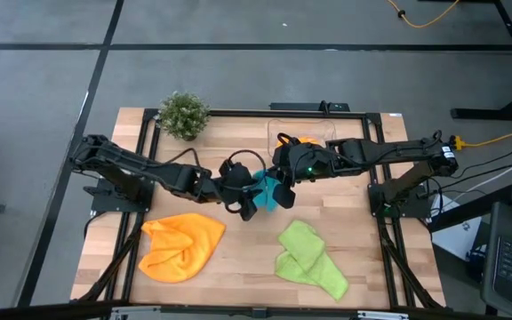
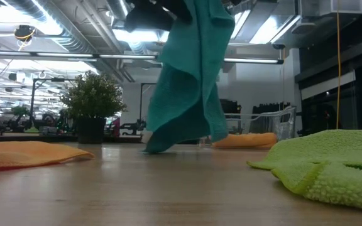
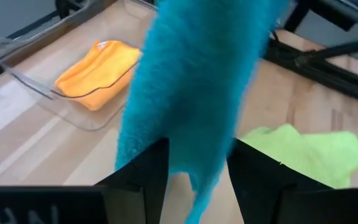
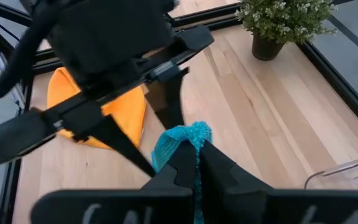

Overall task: Fold microfiber towels
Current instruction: Fold the blue microfiber cloth

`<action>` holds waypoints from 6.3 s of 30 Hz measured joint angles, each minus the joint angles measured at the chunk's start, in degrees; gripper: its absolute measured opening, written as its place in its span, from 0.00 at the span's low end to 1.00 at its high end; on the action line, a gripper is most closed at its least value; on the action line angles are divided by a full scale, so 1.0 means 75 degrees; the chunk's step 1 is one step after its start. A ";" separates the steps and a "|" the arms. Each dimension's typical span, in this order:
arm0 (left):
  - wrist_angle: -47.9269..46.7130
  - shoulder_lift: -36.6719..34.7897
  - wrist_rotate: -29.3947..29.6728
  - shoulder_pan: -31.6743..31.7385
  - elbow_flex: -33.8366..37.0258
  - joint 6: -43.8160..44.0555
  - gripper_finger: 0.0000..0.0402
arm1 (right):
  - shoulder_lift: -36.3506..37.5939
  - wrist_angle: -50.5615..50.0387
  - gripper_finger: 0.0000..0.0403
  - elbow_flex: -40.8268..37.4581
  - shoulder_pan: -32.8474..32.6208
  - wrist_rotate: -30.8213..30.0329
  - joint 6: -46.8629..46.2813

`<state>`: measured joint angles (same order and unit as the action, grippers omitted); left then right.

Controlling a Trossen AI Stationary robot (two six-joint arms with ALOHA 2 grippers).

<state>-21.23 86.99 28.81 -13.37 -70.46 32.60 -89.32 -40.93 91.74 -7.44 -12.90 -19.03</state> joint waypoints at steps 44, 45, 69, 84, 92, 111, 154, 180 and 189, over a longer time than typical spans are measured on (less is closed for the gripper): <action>-0.1149 0.0625 -0.0707 -0.0141 -0.0006 -0.0365 0.20 | 0.0000 0.0042 0.01 0.0000 0.0006 -0.0059 0.0149; -0.1155 0.0625 -0.0704 -0.0137 -0.0006 -0.0356 0.17 | 0.0000 0.0045 0.01 0.0000 0.0006 -0.0059 0.0147; -0.2898 0.0191 -0.2475 -0.0158 -0.0006 0.1249 0.00 | -0.0270 -0.0326 0.18 -0.0026 -0.0005 0.0314 -0.0017; -0.3307 0.0191 -0.3129 -0.0168 -0.0003 0.2013 0.00 | -0.1349 -0.0630 0.47 -0.0041 -0.0856 -0.0712 0.0727; -0.3276 0.0191 -0.3309 0.0087 -0.0003 0.2404 0.00 | -0.1317 -0.0797 0.47 -0.0336 -0.1343 -0.0571 0.0757; -0.5551 0.0053 -0.3035 0.1535 0.0043 0.2916 0.00 | -0.1335 0.1834 0.47 -0.2943 -0.1638 0.0200 -0.1383; -0.3030 0.0352 -0.4720 0.1032 0.0816 0.3022 0.00 | -0.3800 0.5512 0.47 -0.2932 0.0004 0.0107 0.1784; -0.3023 0.0352 -0.4798 0.1029 0.0813 0.2967 0.00 | -0.3756 0.5446 0.40 -0.2932 0.0784 0.1300 -0.0078; -0.3023 0.0352 -0.4798 0.1029 0.0813 0.2967 0.00 | -0.3756 0.5427 0.40 -0.2932 0.1194 0.1950 -0.1005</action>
<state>-43.90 89.62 -7.18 -5.65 -64.36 54.85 -117.49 -0.23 69.76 1.51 1.73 -26.57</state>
